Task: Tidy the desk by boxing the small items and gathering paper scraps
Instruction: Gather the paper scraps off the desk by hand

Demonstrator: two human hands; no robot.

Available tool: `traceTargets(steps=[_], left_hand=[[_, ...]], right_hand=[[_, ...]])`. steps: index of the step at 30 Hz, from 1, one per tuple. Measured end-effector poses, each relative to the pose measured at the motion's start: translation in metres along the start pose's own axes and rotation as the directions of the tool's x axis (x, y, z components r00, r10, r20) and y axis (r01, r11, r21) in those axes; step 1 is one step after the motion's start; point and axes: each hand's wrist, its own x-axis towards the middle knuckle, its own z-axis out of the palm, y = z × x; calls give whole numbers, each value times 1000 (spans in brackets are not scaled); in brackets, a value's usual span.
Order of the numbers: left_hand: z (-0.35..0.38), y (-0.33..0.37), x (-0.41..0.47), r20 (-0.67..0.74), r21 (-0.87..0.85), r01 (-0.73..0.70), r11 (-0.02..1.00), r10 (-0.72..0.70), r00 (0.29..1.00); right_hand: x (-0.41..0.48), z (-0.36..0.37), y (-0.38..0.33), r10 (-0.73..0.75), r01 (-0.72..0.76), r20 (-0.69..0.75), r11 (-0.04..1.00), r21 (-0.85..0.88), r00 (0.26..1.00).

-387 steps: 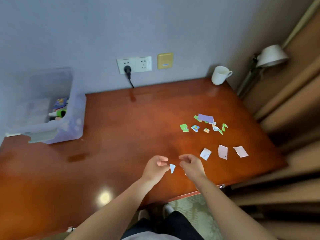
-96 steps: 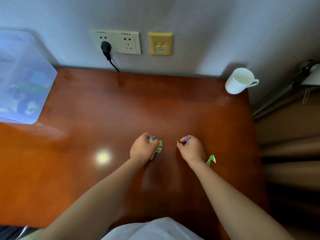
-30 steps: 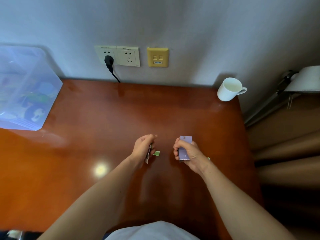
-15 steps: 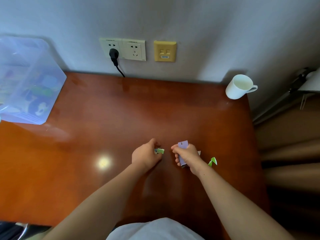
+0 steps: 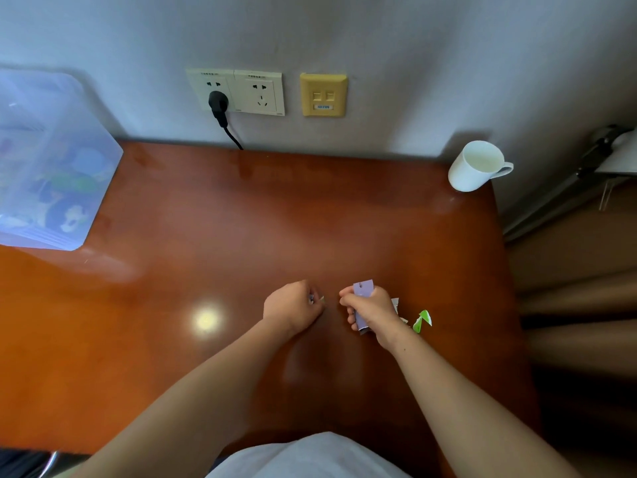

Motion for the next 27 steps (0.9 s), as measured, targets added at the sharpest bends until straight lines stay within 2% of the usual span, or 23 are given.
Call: traceTargets(steps=[2, 3, 6, 8, 10, 14, 18, 23, 27], left_hand=[[2, 8, -2, 72, -195, 47, 980, -34, 997], [2, 14, -3, 113, -339, 86, 937, -50, 992], [0, 33, -5, 204, -708, 177, 684, -42, 978], [-3, 46, -8, 240, -813, 194, 549, 13, 971], [-4, 58, -11, 254, -836, 170, 522, 93, 963], [8, 76, -13, 264, -810, 142, 569, 138, 955], [27, 93, -8, 208, -724, 84, 685, 101, 973], [42, 106, -9, 170, -502, 31, 864, 63, 983], [42, 110, -9, 110, -190, -122, 974, 144, 983]], right_hand=[[-1, -4, 2, -15, 16, -19, 999, 48, 1000], [-1, -8, 3, -22, 24, -30, 997, 79, 999], [-4, -19, 8, -36, 47, -75, 987, 152, 997], [-6, -28, 13, -47, 68, -116, 981, 181, 992], [-9, -37, 17, -61, 94, -163, 975, 202, 985], [-13, -56, 29, -62, 130, -298, 968, 214, 953], [-12, -78, 46, -76, 118, -452, 991, 64, 889], [-8, -97, 59, -141, 63, -513, 984, -166, 847], [-8, -105, 64, -205, 27, -524, 945, -327, 827]])
